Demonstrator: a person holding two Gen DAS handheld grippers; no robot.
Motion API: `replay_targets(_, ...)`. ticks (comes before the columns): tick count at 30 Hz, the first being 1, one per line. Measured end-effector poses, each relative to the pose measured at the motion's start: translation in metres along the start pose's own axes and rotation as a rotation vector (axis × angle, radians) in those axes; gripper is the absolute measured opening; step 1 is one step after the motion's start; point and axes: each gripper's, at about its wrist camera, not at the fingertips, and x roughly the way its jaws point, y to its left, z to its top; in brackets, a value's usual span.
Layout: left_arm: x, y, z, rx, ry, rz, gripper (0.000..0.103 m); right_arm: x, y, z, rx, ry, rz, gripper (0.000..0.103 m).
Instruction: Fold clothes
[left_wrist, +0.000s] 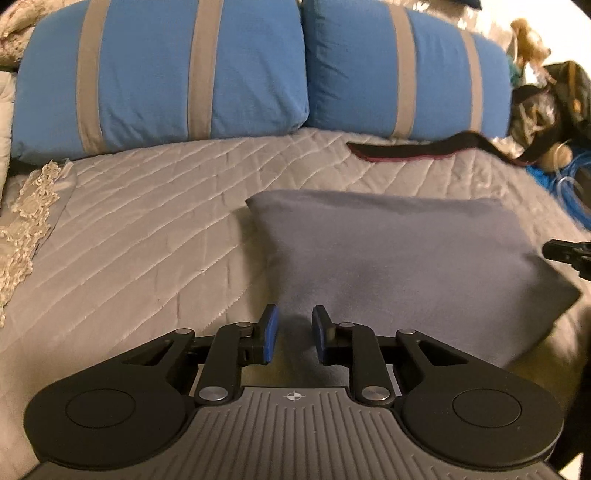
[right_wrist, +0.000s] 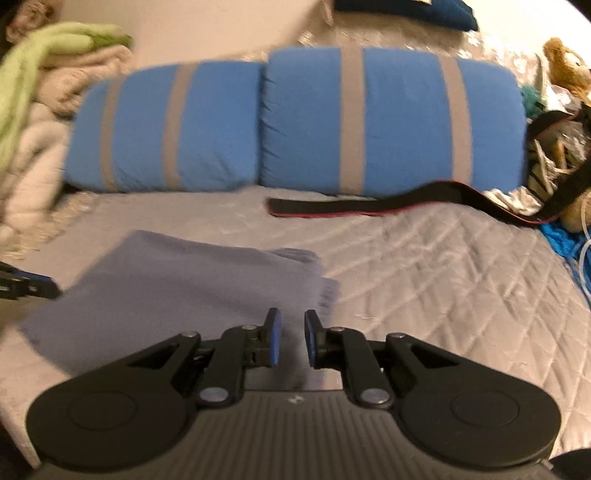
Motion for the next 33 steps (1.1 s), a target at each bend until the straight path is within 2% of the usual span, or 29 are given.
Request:
replay_targets(3, -0.014, -0.003, -0.008, -0.011, -0.01, -0.062, 0.02, -0.006, 0.011, -0.007, -0.025, 0.035, 0.038, 0.032)
replay_targets(5, -0.017, -0.006, -0.014, 0.0, 0.004, -0.074, 0.02, -0.003, 0.016, -0.011, -0.04, 0.086, 0.016, 0.03)
replay_targets(9, -0.011, -0.011, -0.024, 0.032, 0.063, -0.038, 0.02, 0.005, 0.015, -0.016, -0.021, 0.17, -0.018, 0.028)
replay_targets(13, -0.002, -0.012, -0.026, 0.034, 0.1, -0.015, 0.02, 0.003, 0.014, -0.019, -0.009, 0.19, -0.057, 0.028)
replay_targets(16, -0.002, -0.012, -0.028, 0.037, 0.105, -0.008, 0.021, 0.001, 0.011, -0.024, 0.02, 0.209, -0.098, 0.041)
replay_targets(18, -0.002, -0.011, -0.029, 0.035, 0.106, -0.004, 0.021, 0.001, 0.006, -0.025, 0.052, 0.216, -0.094, 0.042)
replay_targets(22, -0.003, -0.01, -0.03, 0.021, 0.109, 0.0, 0.022, -0.004, 0.005, -0.023, 0.068, 0.184, -0.093, 0.042)
replay_targets(26, -0.009, -0.005, -0.032, -0.018, 0.107, -0.006, 0.022, -0.014, 0.0, -0.019, 0.109, 0.103, -0.077, 0.044)
replay_targets(29, -0.019, 0.002, -0.031, -0.083, 0.05, -0.007, 0.022, -0.016, -0.004, -0.013, 0.14, 0.048, -0.04, 0.044)
replay_targets(33, -0.031, 0.015, -0.025, -0.181, -0.066, -0.03, 0.021, -0.005, 0.004, 0.003, 0.063, -0.015, -0.017, 0.043)
